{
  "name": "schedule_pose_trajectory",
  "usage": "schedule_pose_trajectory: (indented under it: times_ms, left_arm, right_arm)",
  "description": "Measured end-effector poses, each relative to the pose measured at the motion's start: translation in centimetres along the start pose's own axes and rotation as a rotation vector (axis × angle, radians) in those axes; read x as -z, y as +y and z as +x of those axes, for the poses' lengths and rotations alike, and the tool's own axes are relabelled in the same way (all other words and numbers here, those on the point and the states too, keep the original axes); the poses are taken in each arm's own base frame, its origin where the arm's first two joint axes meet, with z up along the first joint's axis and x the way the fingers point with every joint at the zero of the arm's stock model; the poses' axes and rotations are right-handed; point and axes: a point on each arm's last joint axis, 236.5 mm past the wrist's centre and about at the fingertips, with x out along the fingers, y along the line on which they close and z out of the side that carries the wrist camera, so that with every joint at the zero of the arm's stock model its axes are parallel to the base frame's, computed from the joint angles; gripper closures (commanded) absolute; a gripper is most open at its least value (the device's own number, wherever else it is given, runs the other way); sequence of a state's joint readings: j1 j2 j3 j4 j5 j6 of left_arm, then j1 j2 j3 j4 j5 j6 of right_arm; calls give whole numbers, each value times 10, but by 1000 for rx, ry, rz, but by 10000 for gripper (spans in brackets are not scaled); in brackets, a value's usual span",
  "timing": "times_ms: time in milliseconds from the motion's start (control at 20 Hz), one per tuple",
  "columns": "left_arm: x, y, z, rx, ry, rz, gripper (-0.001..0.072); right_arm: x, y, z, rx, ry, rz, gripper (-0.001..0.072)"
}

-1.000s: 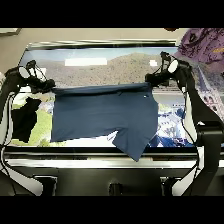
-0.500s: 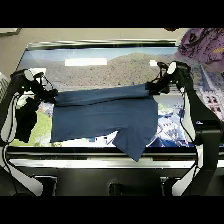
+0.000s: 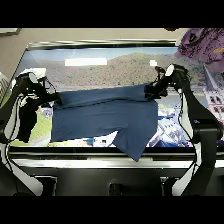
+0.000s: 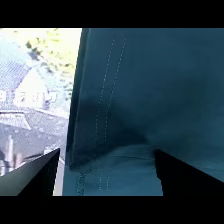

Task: Fold the clothes and pants, and hang the long-sleeved shirts on hangers.

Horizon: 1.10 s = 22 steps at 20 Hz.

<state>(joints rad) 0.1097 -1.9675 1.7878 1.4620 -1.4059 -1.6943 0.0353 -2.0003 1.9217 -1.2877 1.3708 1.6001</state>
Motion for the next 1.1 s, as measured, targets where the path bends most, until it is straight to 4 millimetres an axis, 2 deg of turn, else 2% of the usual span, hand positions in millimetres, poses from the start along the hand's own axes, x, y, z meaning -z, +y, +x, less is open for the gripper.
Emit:
schedule_pose_trajectory:
  times_ms: [50,150,300,400,500,650,800,950,1100]
  left_arm:
    - [-1,7,-7,-20,-8,-1,17]
    - [-1,27,-28,-71,-30,-14,18]
    - [2,60,-72,-93,-89,-80,20]
    - [18,81,-97,-76,-111,-138,20]
    - [45,100,-111,-45,-109,-207,21]
    - [88,115,-113,0,-100,-289,21]
    - [121,118,-102,19,-70,-333,39]
    - [137,115,-91,30,-42,-343,39]
    - [143,114,-86,34,-30,-346,39]
  right_arm:
    - [0,6,-5,-19,-7,-4,277]
    - [-1,15,-26,-45,-32,-41,211]
    - [4,6,-69,-80,-59,-69,217]
    - [20,-11,-93,-143,-61,-38,225]
    - [57,-34,-104,-209,-29,29,225]
    - [125,-47,-97,-305,30,136,225]
    - [186,-39,-72,-380,81,208,226]
    - [228,-27,-45,-441,129,259,229]
    - [254,-17,-25,-485,150,295,230]
